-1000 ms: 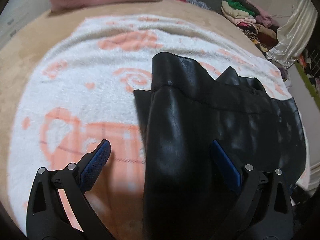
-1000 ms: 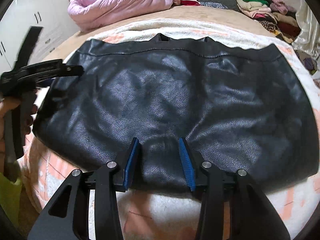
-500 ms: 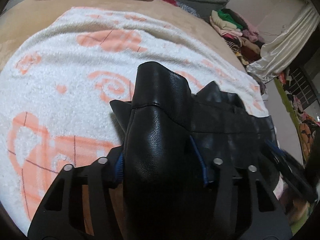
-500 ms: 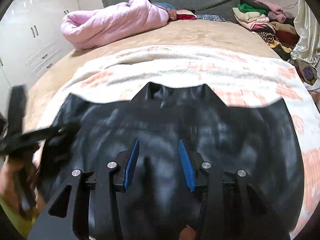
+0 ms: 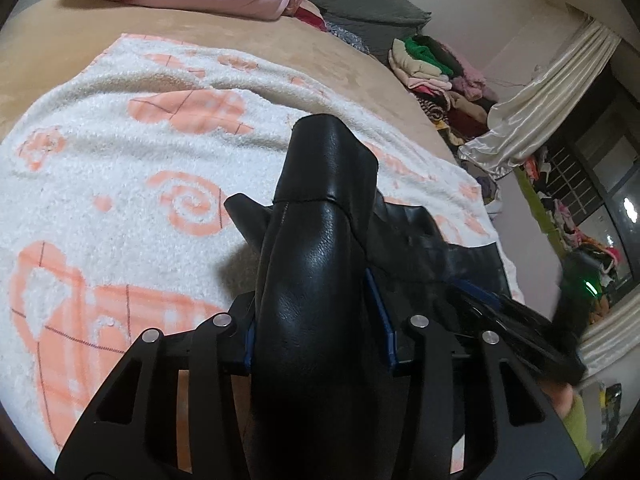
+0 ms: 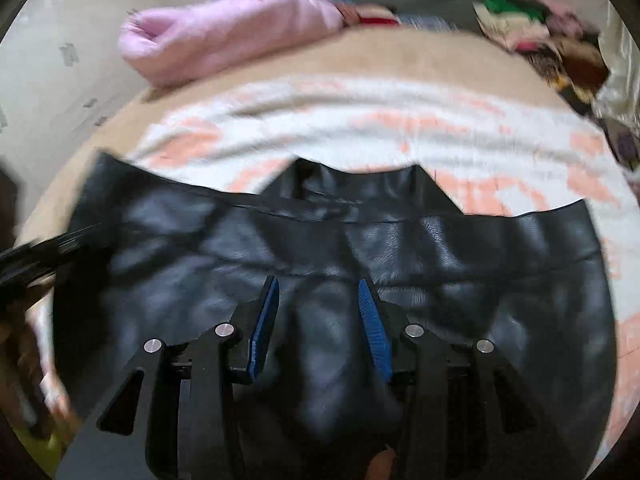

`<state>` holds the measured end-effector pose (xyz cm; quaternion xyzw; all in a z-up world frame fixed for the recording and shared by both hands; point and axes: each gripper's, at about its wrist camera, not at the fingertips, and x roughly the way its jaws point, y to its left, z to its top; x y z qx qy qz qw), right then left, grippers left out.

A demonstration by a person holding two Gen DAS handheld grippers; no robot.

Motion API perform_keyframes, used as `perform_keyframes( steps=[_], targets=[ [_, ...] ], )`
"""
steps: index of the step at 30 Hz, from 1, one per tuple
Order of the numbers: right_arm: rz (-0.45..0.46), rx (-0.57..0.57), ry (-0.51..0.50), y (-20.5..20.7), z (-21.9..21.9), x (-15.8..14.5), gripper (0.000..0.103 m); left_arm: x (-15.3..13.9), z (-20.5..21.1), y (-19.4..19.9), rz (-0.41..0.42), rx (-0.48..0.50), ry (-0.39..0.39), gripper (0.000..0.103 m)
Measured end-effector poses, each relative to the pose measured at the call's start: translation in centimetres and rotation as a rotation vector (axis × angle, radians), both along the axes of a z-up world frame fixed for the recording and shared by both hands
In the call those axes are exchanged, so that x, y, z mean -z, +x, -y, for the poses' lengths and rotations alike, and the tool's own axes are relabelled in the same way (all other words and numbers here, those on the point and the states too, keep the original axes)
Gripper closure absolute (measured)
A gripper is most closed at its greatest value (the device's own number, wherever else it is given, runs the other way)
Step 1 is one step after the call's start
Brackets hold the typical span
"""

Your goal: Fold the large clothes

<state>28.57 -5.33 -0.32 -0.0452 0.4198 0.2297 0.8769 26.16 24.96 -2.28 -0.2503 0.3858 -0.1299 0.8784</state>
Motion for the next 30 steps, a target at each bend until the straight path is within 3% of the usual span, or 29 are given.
perform_keyframes(
  steps=[3, 6, 9, 11, 12, 14, 15, 18, 24, 30],
  targets=[
    [0.010, -0.003, 0.004, -3.7, 1.0, -0.7, 0.062, -0.1, 0.0, 0.0, 0.004, 0.004, 0.006, 0.068],
    [-0.018, 0.003, -0.031, -6.8, 1.7, 0.8, 0.062, -0.1, 0.0, 0.0, 0.005, 0.006, 0.009, 0.068],
    [-0.101, 0.010, -0.071, -7.1, 1.9, 4.2, 0.060, -0.1, -0.1, -0.1, 0.011, 0.007, 0.002, 0.068],
    [-0.092, 0.005, -0.079, -7.0, 1.6, 4.2, 0.060, -0.2, -0.1, -0.2, 0.019, 0.012, -0.001, 0.068],
    [-0.081, 0.005, -0.074, -7.2, 1.5, 3.7, 0.054, -0.3, -0.2, -0.3, 0.022, 0.015, 0.005, 0.068],
    [0.002, -0.069, -0.011, -9.0, 0.7, 1.5, 0.049, -0.5, -0.4, -0.1, 0.024, 0.023, -0.003, 0.068],
    [0.064, -0.136, 0.006, -10.7, -0.3, 0.3, 0.039, -0.5, -0.6, 0.0, 0.021, 0.031, -0.014, 0.068],
    [0.155, -0.252, -0.023, -14.0, -3.0, -0.6, 0.023, -0.5, -0.9, 0.3, 0.019, 0.049, -0.018, 0.068],
    [0.307, -0.438, -0.236, -19.2, -10.5, 2.2, 0.015, -0.3, -1.1, 0.5, 0.012, 0.061, -0.014, 0.068],
    [0.422, -0.484, -0.403, -20.2, -15.3, 5.0, 0.013, 0.0, -1.4, 0.6, 0.004, 0.069, -0.025, 0.068]
  ],
)
